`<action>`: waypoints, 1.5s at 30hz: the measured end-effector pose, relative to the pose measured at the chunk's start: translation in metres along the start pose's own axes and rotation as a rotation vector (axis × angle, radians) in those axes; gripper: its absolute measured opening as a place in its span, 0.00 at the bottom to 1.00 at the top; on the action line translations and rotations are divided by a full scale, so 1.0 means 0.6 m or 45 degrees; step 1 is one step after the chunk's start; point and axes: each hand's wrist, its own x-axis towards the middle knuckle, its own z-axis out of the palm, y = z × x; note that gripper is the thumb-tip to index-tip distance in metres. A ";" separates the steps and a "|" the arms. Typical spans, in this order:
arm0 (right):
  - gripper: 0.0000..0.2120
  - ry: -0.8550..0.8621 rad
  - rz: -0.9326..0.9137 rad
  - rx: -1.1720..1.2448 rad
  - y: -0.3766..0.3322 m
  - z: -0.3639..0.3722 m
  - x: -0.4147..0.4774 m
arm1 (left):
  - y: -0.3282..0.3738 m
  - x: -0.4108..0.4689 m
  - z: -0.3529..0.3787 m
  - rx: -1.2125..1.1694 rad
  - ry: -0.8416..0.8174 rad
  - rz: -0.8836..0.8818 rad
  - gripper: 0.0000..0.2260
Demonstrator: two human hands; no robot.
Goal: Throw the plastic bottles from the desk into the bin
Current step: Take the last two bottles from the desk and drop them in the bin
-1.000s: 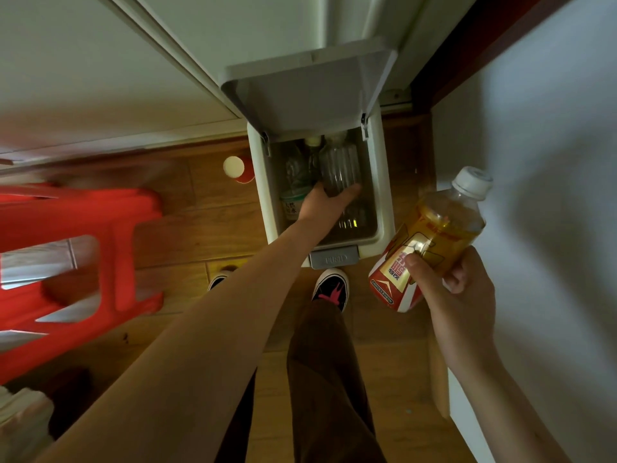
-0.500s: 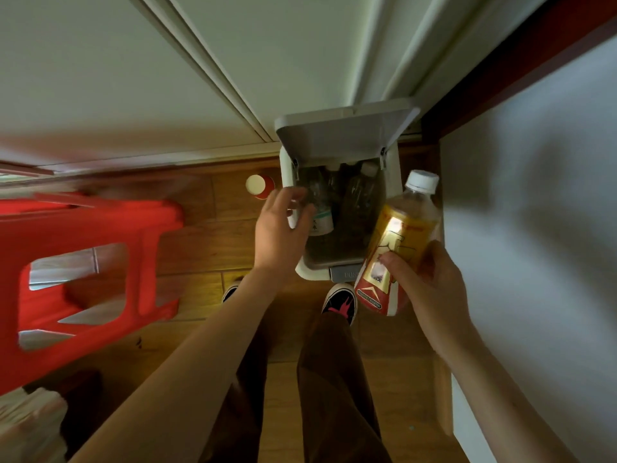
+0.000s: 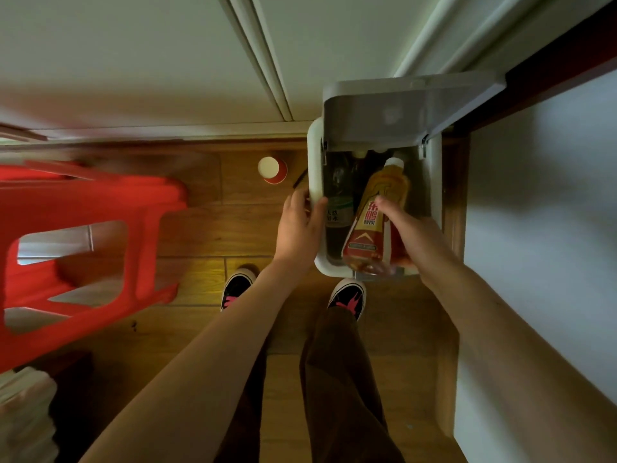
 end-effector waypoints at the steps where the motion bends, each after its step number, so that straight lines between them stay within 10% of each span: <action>1: 0.26 0.024 0.004 -0.010 -0.003 0.000 0.009 | -0.003 0.000 0.000 -0.011 -0.010 -0.011 0.14; 22: 0.23 0.346 -0.521 -0.431 -0.001 0.024 0.017 | 0.008 -0.004 -0.020 -0.235 -0.097 -0.160 0.12; 29: 0.12 0.754 -1.026 0.117 -0.112 -0.044 -0.084 | 0.033 -0.006 -0.038 -0.376 -0.157 -0.385 0.14; 45: 0.09 0.315 -1.137 -0.366 -0.060 -0.068 -0.097 | 0.025 -0.010 -0.044 -0.699 -0.217 -0.573 0.14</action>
